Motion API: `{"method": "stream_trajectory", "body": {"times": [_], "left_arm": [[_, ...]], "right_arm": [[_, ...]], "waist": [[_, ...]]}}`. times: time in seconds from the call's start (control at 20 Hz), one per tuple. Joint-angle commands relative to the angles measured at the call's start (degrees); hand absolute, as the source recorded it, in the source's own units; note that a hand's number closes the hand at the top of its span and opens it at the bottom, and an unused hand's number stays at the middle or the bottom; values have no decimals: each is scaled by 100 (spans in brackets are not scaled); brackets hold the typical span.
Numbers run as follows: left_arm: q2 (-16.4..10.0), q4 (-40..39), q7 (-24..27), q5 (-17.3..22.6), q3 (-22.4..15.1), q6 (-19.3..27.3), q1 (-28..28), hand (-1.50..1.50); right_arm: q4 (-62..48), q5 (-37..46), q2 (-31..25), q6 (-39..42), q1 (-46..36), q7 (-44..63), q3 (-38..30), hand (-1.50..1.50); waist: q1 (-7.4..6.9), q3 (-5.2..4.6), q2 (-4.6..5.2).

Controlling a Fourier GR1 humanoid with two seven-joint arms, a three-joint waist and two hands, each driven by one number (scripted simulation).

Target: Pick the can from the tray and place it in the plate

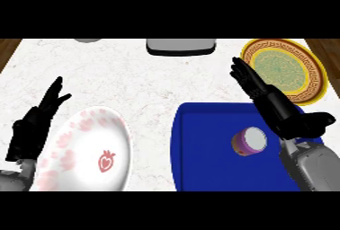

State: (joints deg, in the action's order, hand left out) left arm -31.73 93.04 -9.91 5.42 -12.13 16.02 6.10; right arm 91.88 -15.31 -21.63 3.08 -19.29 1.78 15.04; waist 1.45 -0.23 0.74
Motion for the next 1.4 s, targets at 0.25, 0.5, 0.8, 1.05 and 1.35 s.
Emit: {"method": "stream_trajectory", "body": {"times": [0.25, 0.5, 0.8, 1.05, 1.35], "left_arm": [[561, -528, 134, 751, 544, -165, -110, 0], [852, -714, 132, 832, 408, -155, -127, 0], [918, -1321, 224, 899, 567, -677, 346, 0], [1037, -1518, 231, 785, 648, -695, 479, 0], [1242, -1070, 48, 513, 560, -638, 290, 0]], "right_arm": [[-619, -1219, -557, 481, 1224, -1043, -1970, 150], [-863, 178, -124, -1386, 1821, -2034, -2292, -150], [-1198, 1045, -229, -635, 2747, -3273, -1700, -150], [-283, 1703, -505, -862, 3227, -2518, -1397, -150], [131, 2185, -624, -722, 3102, -1679, -1355, -150]], "waist": [[5, 32, -62], [228, 47, -63], [-84, 23, -65], [-76, 17, -76], [-142, 22, -78]]}}
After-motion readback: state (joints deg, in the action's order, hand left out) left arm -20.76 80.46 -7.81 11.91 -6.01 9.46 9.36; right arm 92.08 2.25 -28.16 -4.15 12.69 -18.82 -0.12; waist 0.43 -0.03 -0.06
